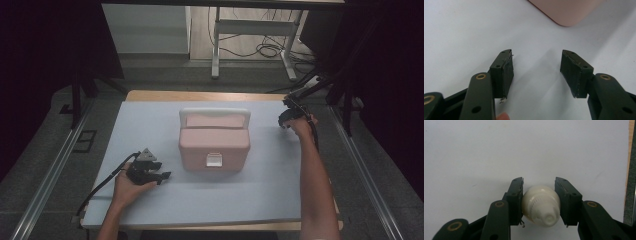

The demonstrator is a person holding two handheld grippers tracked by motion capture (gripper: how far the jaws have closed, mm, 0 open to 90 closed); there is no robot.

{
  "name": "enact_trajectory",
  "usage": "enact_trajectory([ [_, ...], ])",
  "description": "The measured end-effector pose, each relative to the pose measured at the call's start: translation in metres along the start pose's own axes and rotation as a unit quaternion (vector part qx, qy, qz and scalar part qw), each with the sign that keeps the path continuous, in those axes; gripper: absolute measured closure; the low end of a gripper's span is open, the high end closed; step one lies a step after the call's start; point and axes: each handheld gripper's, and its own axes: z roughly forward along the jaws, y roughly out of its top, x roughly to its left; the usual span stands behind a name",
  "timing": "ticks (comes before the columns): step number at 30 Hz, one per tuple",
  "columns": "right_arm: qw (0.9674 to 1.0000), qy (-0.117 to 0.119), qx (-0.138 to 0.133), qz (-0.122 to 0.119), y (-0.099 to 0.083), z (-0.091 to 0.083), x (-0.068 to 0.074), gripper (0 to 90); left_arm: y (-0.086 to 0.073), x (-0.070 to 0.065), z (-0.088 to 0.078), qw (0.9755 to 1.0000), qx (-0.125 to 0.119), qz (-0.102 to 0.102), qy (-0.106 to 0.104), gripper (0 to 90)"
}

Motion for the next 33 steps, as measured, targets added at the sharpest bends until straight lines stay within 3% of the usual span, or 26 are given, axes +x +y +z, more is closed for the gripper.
enact_trajectory([
  [5, 0.9995, 0.007, 0.013, -0.029, -0.005, -0.011, 0.003, 60.3, 0.000, 0.000, 0.001, 1.0000, -0.004, -0.002, -0.002, 44.1],
  [11, 0.9957, 0.043, 0.004, -0.082, -0.022, -0.042, 0.016, 60.4, 0.000, -0.001, 0.000, 0.9999, -0.005, -0.007, -0.007, 44.5],
  [17, 0.9887, 0.067, 0.004, -0.134, -0.054, -0.057, 0.041, 60.3, 0.001, 0.000, -0.001, 0.9999, -0.004, -0.007, -0.010, 44.6],
  [23, 0.9813, 0.078, 0.004, -0.176, -0.083, -0.061, 0.062, 60.3, 0.001, 0.001, -0.001, 0.9999, -0.005, -0.009, -0.010, 44.6],
  [27, 0.9785, 0.079, 0.010, -0.190, -0.096, -0.057, 0.070, 60.3, 0.001, 0.000, -0.002, 0.9999, -0.008, -0.012, -0.010, 44.6],
  [33, 0.9800, 0.040, 0.016, -0.194, -0.103, -0.047, 0.067, 60.2, 0.001, 0.000, -0.004, 0.9999, -0.009, -0.011, -0.007, 44.6],
])
